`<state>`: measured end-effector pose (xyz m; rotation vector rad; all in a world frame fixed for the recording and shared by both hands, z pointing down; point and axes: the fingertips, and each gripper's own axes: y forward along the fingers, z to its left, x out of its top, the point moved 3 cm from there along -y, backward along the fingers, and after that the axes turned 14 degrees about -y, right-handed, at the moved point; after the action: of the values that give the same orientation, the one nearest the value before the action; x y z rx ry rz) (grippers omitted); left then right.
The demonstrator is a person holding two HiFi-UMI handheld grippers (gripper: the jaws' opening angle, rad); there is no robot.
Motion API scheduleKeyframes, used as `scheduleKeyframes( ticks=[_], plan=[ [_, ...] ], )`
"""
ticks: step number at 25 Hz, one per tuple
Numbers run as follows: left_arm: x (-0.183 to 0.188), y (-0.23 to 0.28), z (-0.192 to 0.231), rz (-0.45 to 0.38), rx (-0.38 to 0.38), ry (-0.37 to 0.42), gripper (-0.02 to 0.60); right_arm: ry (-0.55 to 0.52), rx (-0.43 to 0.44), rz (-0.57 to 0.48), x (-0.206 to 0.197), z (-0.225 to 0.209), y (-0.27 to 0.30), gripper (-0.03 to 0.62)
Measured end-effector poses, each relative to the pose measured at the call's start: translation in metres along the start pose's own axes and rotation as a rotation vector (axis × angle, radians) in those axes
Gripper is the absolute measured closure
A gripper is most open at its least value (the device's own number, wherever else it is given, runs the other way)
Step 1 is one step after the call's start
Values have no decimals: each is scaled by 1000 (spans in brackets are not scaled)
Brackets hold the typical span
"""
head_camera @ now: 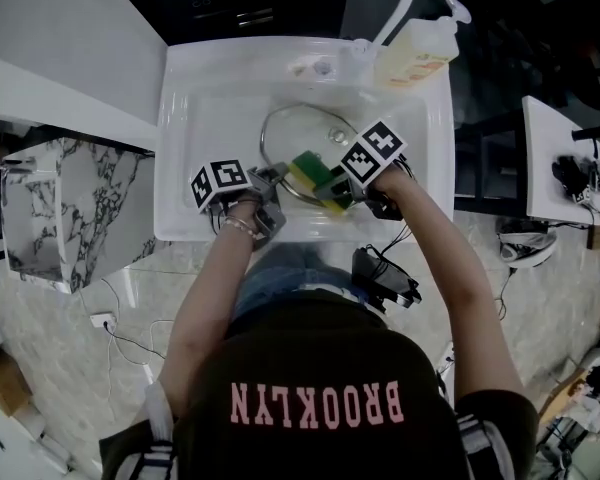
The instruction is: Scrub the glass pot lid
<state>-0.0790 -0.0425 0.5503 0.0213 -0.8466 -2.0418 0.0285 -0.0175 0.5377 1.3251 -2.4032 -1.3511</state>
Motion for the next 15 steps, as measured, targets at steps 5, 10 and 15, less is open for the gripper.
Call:
scheduleKeyframes(
  ticks=[5, 10, 15],
  plan=[
    [-1, 1, 0, 11, 4, 2, 508, -18, 34, 50, -5, 0, 0, 299],
    [0, 1, 0, 18, 6, 7, 508, -99, 63, 139, -6, 3, 5, 299],
    [-2, 1, -1, 25, 11, 12, 508, -193, 30, 282, -19, -7, 2, 299]
  ],
)
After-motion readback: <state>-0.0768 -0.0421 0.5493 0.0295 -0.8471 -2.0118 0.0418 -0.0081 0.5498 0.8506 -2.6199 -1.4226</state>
